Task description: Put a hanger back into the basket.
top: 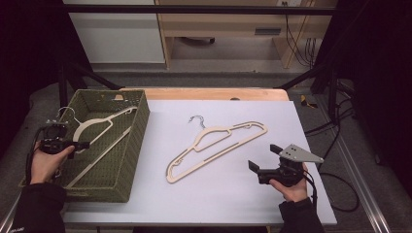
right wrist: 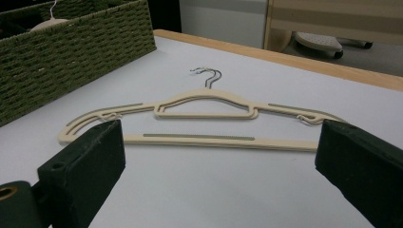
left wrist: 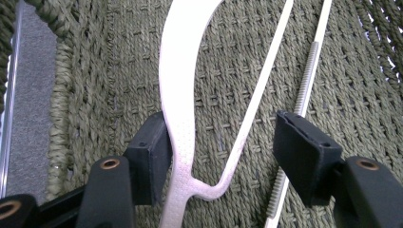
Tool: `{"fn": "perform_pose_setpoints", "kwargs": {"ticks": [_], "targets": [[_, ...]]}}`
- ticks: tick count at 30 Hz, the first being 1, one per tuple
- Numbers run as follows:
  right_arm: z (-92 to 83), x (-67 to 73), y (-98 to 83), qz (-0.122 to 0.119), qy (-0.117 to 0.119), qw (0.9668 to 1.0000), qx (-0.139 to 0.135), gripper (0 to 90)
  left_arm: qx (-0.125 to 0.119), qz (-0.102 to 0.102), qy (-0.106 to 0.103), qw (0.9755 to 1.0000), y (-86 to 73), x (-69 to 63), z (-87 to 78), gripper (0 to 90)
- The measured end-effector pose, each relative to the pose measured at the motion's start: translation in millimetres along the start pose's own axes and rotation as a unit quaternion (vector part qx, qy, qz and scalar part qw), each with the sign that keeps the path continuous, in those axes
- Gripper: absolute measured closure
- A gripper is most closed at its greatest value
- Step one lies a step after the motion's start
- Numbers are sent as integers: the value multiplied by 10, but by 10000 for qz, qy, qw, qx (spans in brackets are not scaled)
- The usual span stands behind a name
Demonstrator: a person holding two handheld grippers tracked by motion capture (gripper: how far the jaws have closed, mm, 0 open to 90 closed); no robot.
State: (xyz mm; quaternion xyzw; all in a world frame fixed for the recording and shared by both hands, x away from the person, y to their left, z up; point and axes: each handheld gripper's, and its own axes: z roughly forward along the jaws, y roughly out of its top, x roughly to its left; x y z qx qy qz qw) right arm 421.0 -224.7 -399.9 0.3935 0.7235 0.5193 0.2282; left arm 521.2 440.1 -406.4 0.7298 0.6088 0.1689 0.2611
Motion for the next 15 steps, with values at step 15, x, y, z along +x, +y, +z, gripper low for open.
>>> {"fn": "perform_pose_setpoints", "kwargs": {"ticks": [15], "targets": [[-19,-10,11,8,-9,10000,-38,33,23,39,-39,10000,-23,-40,-202,302]]}}
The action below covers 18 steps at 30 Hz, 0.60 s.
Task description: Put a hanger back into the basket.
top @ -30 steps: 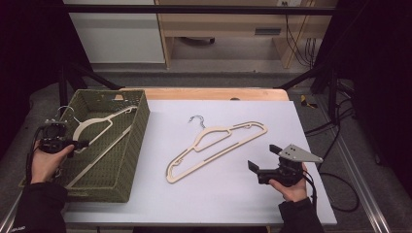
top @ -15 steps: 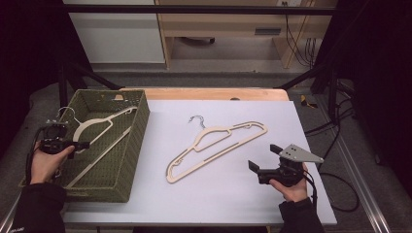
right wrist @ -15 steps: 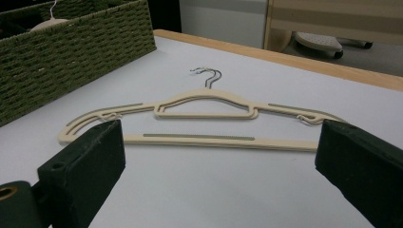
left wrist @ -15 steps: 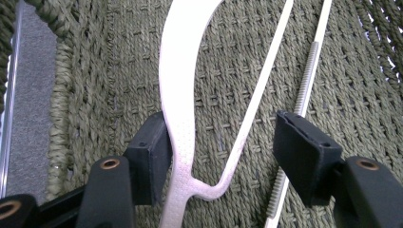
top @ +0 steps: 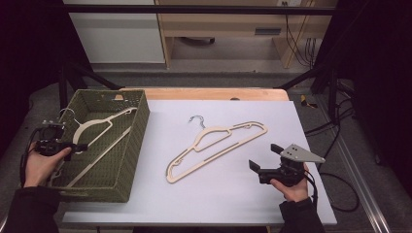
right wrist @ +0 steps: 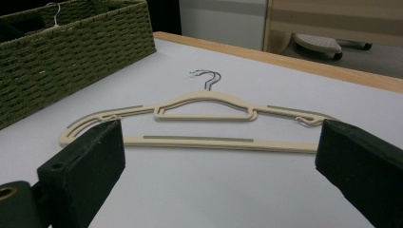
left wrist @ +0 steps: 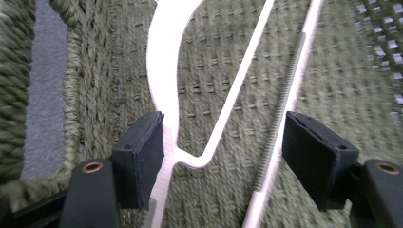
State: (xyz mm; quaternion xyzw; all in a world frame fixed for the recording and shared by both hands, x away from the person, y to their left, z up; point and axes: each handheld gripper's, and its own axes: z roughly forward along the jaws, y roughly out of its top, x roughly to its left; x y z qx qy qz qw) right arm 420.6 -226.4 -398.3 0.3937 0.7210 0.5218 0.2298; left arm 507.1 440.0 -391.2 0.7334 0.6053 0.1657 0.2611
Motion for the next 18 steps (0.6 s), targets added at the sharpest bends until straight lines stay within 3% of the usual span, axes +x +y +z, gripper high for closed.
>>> {"fn": "perform_pose_setpoints", "kwargs": {"ticks": [2,4,6,8,10,12,13,14,15,18], "targets": [[-2,0,1,4,0,10000,-1,33,-44,31,-14,10000,0,-5,-39,302],[-12,-1,5,-11,13,10000,-4,33,-274,98,-58,9996,7,-48,-153,301],[-16,-1,5,-8,13,10000,-5,33,-354,148,-90,9992,11,-63,-198,300],[-19,-1,7,-5,13,10000,-29,32,-695,261,-259,9969,27,-149,-330,289],[-21,-2,7,11,16,10000,-35,32,-806,344,-284,9957,37,-180,-375,276],[-24,-4,9,17,17,10000,-49,32,-1143,425,-450,9915,63,-317,-489,268],[-24,-4,9,17,17,10000,-49,32,-1143,425,-450,9915,63,-317,-489,261],[-29,-8,11,23,20,10000,-66,32,-1255,452,-528,9897,72,-368,-523,254],[-33,-10,12,25,18,10000,-73,32,-1487,523,-655,9853,92,-486,-579,249],[-48,-19,21,19,5,10000,-91,31,-1744,716,-807,9787,125,-673,-655,233]]}}
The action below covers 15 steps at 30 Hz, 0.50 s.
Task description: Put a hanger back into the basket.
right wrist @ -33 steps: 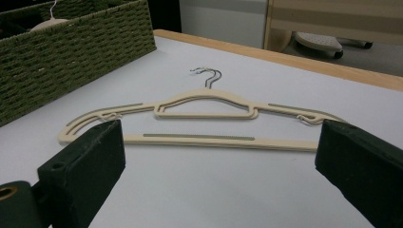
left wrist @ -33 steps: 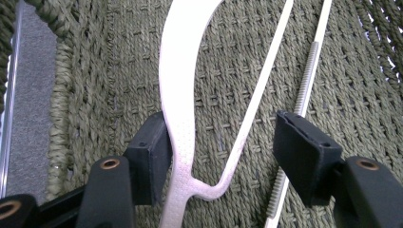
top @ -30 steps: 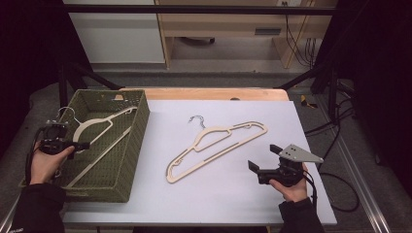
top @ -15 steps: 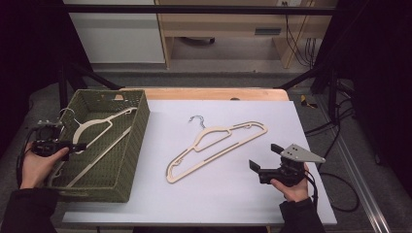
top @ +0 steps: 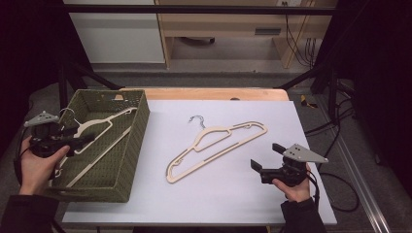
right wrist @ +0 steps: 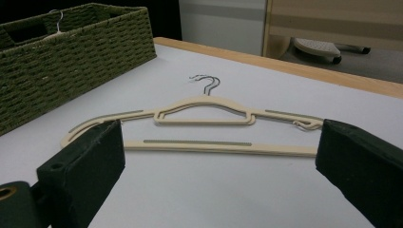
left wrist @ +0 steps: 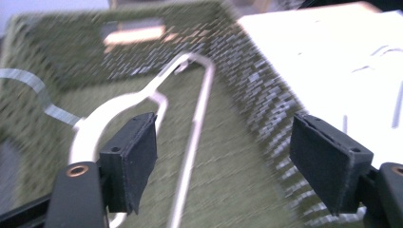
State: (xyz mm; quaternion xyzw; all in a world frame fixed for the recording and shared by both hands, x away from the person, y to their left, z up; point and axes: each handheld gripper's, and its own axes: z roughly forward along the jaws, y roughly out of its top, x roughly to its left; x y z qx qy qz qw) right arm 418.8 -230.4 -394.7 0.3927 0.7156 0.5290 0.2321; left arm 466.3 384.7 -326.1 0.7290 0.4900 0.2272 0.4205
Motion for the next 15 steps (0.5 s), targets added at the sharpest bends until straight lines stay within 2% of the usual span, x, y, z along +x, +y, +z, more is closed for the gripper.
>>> {"fn": "perform_pose_setpoints", "kwargs": {"ticks": [1,2,3,4,7,8,10,14,15], "targets": [[-7,0,2,5,-12,10000,-6,32,0,0,0,10000,0,0,0,227],[-13,-1,4,7,-12,10000,-6,32,-223,31,-158,9996,40,-129,7,220],[-17,0,7,8,-18,10000,-5,31,-297,69,-232,9993,58,-193,12,212],[-21,0,10,-5,-31,10000,-12,31,-297,69,-232,9993,58,-193,12,204],[-39,-5,20,-18,-33,10000,-46,31,-429,223,-403,9980,119,-390,43,179],[-45,-9,21,-8,-33,10000,-42,31,-591,281,-533,9964,153,-519,66,177],[-51,-19,20,6,-41,10000,-59,31,-705,336,-672,9947,180,-644,95,170],[-64,-28,28,-7,-30,10000,-80,31,-825,477,-907,9913,199,-875,160,158],[-66,-26,29,-7,-36,10000,-85,31,-825,477,-907,9913,199,-875,160,156]]}}
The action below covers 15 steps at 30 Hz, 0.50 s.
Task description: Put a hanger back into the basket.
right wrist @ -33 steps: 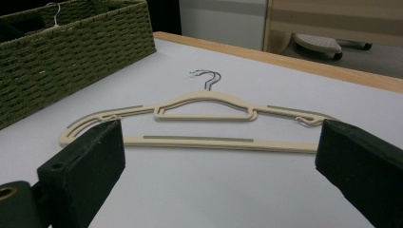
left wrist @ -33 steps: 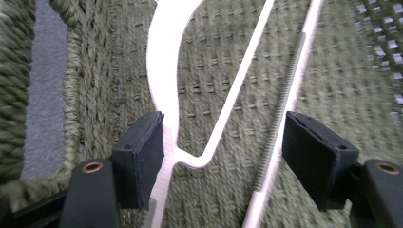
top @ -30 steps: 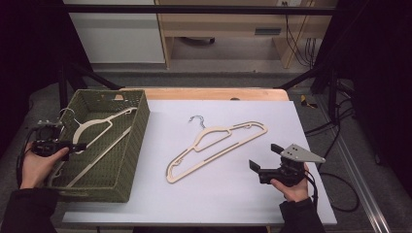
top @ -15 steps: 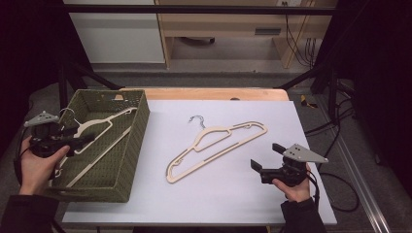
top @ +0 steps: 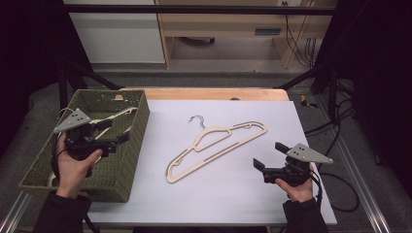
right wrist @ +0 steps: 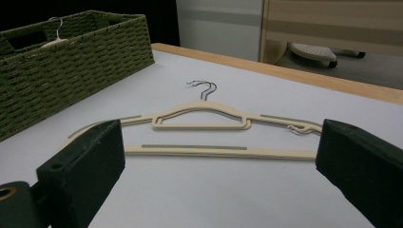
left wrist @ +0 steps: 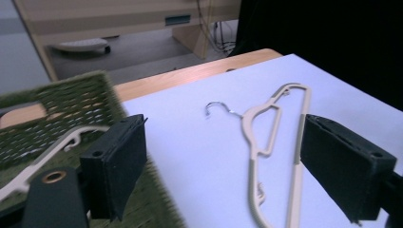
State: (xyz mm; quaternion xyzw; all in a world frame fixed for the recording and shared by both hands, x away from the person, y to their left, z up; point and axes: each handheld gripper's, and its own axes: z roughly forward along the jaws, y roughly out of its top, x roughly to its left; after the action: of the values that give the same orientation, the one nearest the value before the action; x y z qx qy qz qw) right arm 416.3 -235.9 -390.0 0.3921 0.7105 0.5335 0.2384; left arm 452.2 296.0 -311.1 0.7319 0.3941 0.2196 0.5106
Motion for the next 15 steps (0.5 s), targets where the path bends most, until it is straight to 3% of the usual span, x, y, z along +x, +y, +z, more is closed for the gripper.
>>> {"fn": "perform_pose_setpoints", "kwargs": {"ticks": [1,9,10,15], "targets": [[-2,-2,0,-28,11,10000,-10,30,-42,50,-110,9999,-6,-96,59,154],[-7,-4,4,6,-5,10000,-16,29,44,284,-350,9990,-67,-386,288,148],[-7,-5,3,10,-8,10000,-11,29,107,331,-448,9984,-89,-461,362,149],[-11,-7,0,12,6,10000,-12,29,338,436,-550,9970,-154,-611,583,153]]}}
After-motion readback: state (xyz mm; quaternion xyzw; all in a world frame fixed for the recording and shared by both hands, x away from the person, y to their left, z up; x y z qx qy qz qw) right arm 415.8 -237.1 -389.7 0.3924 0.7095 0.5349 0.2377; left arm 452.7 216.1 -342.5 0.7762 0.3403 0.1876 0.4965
